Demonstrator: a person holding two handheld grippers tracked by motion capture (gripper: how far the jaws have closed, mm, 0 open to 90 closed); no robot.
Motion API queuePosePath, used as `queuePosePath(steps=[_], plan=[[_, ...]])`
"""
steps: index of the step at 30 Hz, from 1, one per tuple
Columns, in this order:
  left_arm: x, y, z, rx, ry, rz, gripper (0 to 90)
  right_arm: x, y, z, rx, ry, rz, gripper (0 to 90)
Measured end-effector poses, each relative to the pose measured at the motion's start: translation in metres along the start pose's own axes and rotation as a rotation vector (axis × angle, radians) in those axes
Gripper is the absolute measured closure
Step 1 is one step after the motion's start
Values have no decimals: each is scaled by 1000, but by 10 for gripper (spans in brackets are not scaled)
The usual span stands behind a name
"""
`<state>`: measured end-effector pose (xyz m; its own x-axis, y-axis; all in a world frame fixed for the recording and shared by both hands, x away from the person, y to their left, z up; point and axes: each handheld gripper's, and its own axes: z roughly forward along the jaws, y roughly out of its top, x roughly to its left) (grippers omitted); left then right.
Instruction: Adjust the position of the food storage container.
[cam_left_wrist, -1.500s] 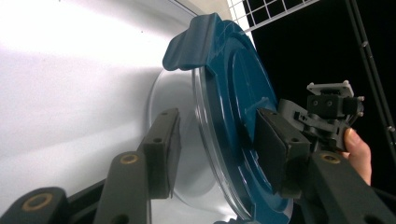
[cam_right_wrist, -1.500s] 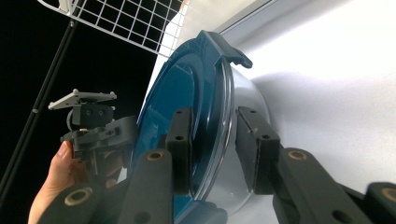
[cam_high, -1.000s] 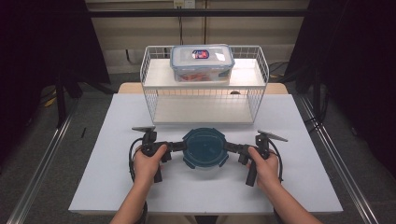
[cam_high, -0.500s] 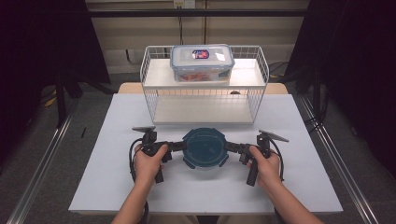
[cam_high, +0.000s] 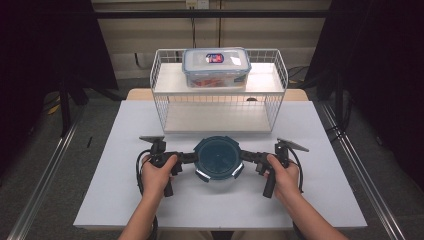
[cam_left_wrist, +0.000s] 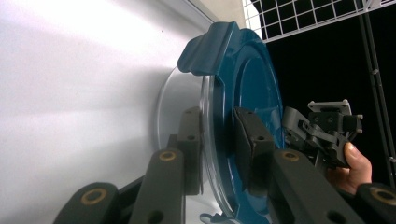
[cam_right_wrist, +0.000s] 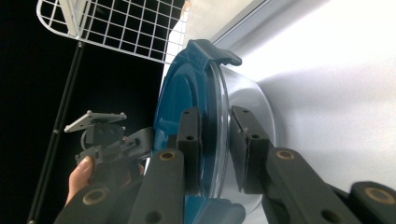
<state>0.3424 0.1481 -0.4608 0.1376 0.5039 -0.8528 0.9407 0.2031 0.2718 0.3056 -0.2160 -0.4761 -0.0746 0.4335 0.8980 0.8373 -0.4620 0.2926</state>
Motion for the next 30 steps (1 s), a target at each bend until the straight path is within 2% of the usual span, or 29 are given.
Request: queuePosePath(steps=[1,10,15,16,25,30], plan=[[0,0,-1,6,5,9,741,1,0,0,1,7,6,755],[-3,0,-2,9,9,8,746,1,0,0,2,5,-12,758],[-4,0,-2,14,6,2,746,1,0,-1,7,8,5,758],[-3,0,-3,20,6,11,746,1,0,-1,8,9,5,759],[-6,-1,-3,8,4,2,747,1,1,-2,9,14,17,759],[-7,0,-4,7,8,11,747,1,1,-3,6,15,12,760]])
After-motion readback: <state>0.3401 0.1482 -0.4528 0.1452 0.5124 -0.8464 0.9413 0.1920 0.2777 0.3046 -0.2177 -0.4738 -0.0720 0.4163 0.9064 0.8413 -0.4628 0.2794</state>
